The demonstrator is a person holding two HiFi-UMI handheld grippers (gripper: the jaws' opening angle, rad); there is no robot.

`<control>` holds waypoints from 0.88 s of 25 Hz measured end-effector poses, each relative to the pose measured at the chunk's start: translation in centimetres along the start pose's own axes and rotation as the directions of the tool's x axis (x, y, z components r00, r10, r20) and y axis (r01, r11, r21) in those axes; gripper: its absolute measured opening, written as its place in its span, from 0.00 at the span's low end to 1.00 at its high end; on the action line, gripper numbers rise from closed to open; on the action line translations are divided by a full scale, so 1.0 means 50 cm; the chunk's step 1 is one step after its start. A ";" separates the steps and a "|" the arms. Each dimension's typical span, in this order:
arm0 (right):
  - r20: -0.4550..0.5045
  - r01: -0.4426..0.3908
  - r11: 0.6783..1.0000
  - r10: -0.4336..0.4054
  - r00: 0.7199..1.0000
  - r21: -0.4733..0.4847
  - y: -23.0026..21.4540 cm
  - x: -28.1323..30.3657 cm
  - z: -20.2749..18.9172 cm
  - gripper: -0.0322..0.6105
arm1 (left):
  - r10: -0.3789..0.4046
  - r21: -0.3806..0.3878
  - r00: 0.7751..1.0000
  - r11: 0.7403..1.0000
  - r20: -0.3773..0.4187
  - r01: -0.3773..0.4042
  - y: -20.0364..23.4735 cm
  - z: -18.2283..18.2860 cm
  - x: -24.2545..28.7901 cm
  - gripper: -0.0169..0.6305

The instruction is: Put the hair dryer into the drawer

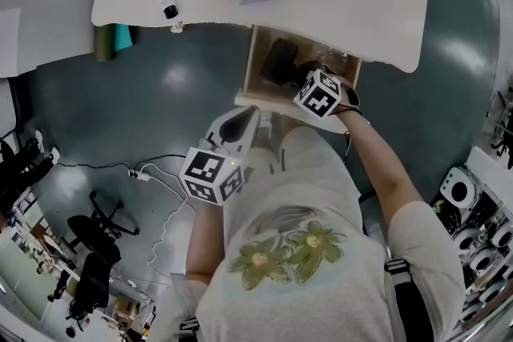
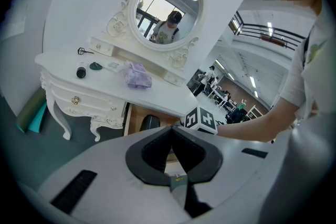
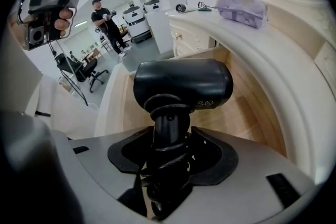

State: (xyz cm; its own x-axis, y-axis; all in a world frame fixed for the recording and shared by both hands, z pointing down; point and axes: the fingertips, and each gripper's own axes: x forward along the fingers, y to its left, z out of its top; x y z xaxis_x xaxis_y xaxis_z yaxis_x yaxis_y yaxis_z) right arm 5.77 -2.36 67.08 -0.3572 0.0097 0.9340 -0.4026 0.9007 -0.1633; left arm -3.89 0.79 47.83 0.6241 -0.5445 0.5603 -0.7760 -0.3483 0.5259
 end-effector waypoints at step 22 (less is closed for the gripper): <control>-0.027 0.013 1.000 -0.013 1.000 0.014 -0.021 0.040 -0.023 0.39 | 0.006 -0.013 1.000 1.000 -0.022 -0.006 0.009 -0.017 0.002 0.04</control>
State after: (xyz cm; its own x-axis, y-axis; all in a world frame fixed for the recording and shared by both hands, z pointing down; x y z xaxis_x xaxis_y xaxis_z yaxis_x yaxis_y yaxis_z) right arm 6.46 -2.78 69.49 -0.3290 0.0100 0.9443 -0.4186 0.8948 -0.1553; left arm -4.12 1.24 48.67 0.6212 -0.5294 0.5778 -0.7788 -0.3349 0.5304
